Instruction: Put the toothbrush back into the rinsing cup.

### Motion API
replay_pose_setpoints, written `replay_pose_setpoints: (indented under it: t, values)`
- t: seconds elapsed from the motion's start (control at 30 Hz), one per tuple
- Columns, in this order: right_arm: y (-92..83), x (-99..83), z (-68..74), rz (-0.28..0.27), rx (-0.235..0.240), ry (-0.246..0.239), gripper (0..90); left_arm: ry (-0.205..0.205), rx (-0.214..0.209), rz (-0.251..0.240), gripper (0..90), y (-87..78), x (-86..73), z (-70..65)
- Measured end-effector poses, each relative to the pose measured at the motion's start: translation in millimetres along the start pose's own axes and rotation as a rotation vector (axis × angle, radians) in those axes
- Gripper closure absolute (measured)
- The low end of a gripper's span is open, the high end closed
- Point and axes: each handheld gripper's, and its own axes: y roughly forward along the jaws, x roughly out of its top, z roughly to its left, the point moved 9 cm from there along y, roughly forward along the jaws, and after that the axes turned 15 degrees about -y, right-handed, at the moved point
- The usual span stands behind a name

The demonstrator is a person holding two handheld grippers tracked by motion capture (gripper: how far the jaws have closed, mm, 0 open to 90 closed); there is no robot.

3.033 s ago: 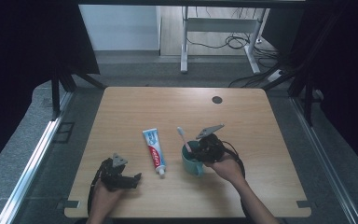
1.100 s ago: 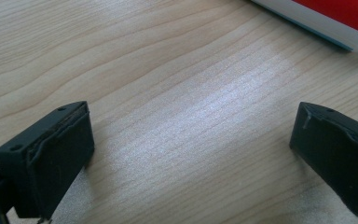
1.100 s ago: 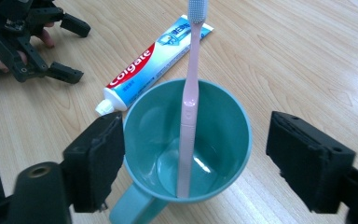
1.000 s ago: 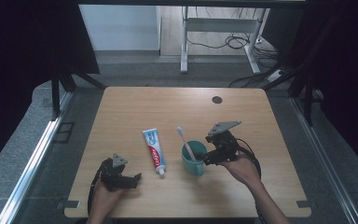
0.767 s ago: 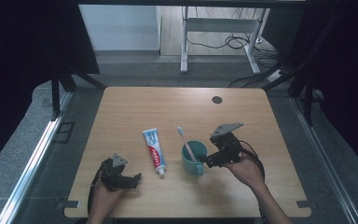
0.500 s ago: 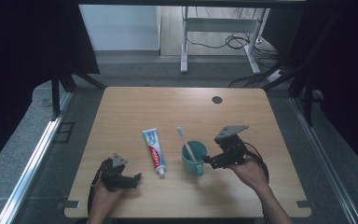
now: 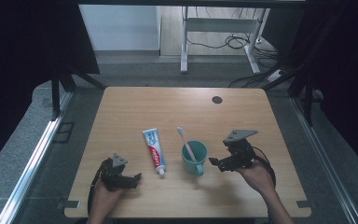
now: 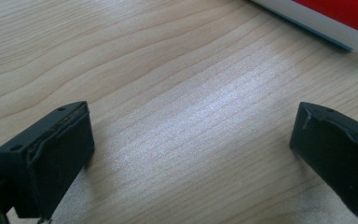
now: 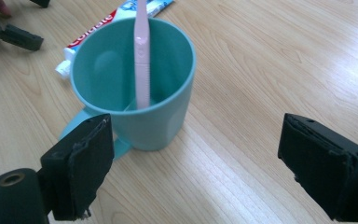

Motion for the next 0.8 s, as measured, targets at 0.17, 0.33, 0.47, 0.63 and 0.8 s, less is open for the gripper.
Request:
replay_pose_setpoints:
  t: [0.17, 0.33, 0.47, 0.63, 0.8]
  values:
    - [-1.4, -10.4, -1.5, 0.012, -0.019, 0.003, 6.3, -0.007, 0.001, -0.003, 0.0, 0.2, 0.0, -0.4]
    - [-1.9, -18.1, -1.7, 0.022, -0.038, 0.002, 4.7, -0.008, 0.002, -0.003, 0.0, 0.3, 0.1, -0.5]
    - [-1.7, -25.9, -2.3, 0.027, -0.049, 0.001, 4.0, -0.008, 0.002, -0.003, 0.0, 0.2, 0.1, -0.5]
    - [-2.5, -34.0, -2.6, 0.026, -0.063, 0.008, 4.0, -0.009, 0.002, -0.003, 0.0, 0.3, 0.1, -0.6]
    - [-3.5, -42.4, -2.3, 0.029, -0.078, 0.003, 4.0, -0.003, 0.003, 0.001, 0.0, -0.1, -0.2, -0.2]
